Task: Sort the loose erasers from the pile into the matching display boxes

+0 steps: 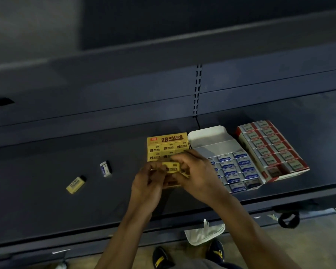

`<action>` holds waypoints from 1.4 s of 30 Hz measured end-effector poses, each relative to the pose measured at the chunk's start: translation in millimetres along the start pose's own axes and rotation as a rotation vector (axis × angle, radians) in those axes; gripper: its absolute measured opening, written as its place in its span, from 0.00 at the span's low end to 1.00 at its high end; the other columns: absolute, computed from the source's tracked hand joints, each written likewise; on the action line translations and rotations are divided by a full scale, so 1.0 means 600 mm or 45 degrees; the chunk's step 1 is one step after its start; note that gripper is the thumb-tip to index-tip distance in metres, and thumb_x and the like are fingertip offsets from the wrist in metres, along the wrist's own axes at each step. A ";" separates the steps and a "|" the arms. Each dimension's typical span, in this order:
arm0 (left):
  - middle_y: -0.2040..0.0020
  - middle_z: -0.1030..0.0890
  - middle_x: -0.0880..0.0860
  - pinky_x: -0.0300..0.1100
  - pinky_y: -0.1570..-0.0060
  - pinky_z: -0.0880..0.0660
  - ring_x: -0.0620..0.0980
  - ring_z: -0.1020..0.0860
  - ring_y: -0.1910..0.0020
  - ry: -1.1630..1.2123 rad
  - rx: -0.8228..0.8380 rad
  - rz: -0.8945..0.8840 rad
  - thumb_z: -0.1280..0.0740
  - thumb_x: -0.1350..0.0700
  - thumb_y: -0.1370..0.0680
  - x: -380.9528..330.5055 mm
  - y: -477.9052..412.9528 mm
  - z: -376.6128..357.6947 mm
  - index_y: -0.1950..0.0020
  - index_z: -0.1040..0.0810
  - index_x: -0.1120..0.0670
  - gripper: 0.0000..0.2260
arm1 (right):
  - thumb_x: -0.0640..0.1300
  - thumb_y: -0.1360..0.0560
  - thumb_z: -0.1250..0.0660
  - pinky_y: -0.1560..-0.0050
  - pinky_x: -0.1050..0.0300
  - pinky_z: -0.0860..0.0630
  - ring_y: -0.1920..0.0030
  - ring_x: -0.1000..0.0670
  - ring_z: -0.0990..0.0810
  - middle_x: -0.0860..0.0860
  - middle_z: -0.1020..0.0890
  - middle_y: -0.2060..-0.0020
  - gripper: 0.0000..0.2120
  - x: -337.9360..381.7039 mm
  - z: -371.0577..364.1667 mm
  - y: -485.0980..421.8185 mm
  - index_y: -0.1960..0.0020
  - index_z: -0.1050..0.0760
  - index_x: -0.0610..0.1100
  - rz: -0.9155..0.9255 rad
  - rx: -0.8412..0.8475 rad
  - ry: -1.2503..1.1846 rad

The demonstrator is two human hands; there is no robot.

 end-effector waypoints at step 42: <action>0.56 0.21 0.34 0.19 0.59 0.33 0.25 0.25 0.55 -0.479 0.019 -0.203 0.34 0.55 0.22 0.029 0.006 0.103 0.51 0.21 0.43 0.07 | 0.45 0.26 0.31 0.46 0.62 0.29 0.46 0.53 0.26 0.49 0.24 0.45 0.15 -0.013 -0.046 -0.025 0.40 0.23 0.44 -0.070 0.220 0.446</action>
Point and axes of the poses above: each hand's wrist, its own y-axis away from the middle knuckle, its own z-axis out of the back of the hand, x = y × z, the point moved 7 cm from there along -y, towards the middle knuckle
